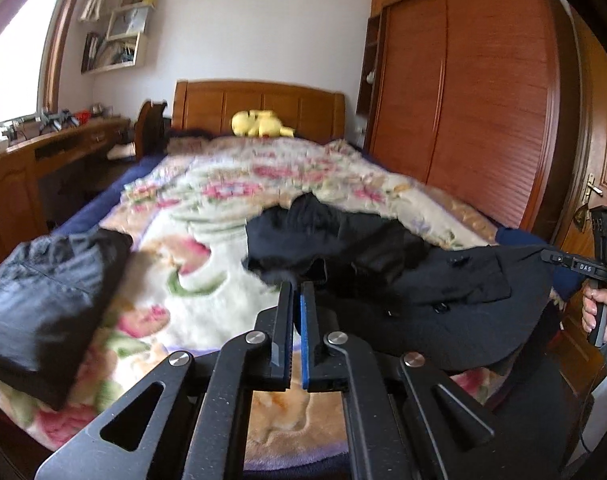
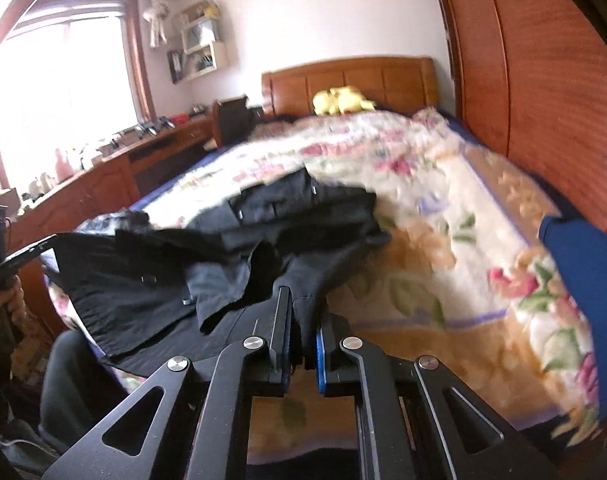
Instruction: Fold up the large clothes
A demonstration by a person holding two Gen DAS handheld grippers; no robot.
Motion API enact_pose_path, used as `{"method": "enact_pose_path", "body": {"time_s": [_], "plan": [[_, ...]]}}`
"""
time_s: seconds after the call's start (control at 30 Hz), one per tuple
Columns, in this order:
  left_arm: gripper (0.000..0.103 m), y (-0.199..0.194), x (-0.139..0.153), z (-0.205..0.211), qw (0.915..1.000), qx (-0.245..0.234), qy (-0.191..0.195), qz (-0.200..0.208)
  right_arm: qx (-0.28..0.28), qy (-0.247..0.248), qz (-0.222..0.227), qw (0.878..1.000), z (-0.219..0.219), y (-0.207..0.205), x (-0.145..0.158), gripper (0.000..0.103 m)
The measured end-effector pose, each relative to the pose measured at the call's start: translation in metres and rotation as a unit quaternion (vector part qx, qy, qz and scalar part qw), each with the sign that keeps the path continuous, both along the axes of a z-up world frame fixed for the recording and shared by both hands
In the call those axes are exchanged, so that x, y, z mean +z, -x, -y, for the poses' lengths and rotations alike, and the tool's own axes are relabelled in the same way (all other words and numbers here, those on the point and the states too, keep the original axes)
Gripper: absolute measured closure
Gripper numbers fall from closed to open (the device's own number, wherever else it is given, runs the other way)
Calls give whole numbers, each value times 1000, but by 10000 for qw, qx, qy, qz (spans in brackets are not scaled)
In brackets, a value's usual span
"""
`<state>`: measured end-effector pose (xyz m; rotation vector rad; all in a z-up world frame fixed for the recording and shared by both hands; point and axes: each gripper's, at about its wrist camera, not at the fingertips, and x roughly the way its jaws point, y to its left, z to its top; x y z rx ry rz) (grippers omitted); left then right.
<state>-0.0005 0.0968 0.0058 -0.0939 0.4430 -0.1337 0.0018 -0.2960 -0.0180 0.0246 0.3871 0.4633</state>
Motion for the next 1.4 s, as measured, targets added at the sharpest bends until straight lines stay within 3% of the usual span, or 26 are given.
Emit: {"method": "enact_pose_path", "body": {"time_s": [0.4,0.53,0.7,0.9,1.07,1.2,1.4], "plan": [[100,79,39,-5,9985,-80,42,539,409,-91,489,9979,19,90,29,95],[100,87,49,-5,9975,-64,-40,706,339,-95,573,9977,31,86,20,95],[100,65,25,-12,9989,69,-76,453,285,30,329,9990,27,67,-4,95],[100,21,-8,-23,9998,222,12,-14,330,17,-131,9994,17,-1,-37,95],[100,-23,-14,-22,9991,303,-271,-157,314,-1,-190,9993,4,-68,-39,95],[100,-70,-3,-25,9991,272,-209,-235,203,280,-187,9992,-16,-118,-32,95],[100,-151,35,-12,9954,383,-869,-128,4,672,-120,9977,-47,-208,-3,95]]}}
